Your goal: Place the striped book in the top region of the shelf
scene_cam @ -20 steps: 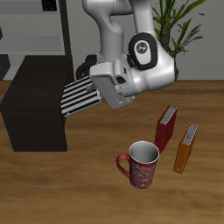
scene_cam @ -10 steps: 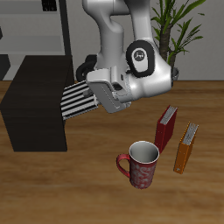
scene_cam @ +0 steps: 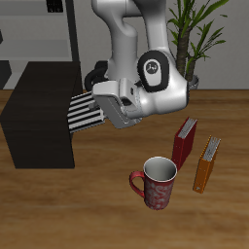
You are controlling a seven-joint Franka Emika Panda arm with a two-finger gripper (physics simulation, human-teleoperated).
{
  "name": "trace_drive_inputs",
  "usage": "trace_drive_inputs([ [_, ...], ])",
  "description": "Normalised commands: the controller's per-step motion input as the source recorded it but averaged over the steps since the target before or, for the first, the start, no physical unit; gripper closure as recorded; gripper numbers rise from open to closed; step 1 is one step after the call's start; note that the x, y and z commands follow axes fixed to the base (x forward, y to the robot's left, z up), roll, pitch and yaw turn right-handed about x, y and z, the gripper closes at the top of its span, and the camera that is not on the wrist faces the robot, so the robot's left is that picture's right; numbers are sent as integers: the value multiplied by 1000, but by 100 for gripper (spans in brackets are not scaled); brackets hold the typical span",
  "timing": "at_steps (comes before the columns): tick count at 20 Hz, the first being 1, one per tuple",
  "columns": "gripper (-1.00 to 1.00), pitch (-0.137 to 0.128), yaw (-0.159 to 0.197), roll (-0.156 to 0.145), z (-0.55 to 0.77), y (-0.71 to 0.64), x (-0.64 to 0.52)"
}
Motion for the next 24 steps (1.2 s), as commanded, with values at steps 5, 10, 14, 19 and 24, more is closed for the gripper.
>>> trace_drive_inputs([
  [5, 100, 12, -33, -1, -9, -68, 23],
  [10, 100, 25, -25, 4, -91, -7, 36],
  [14, 100, 14, -21, 3, -79, -96, 62],
  [19, 100, 36, -13, -35, -88, -227, 53],
  [24, 100, 40, 6, -26, -167, -140, 32],
])
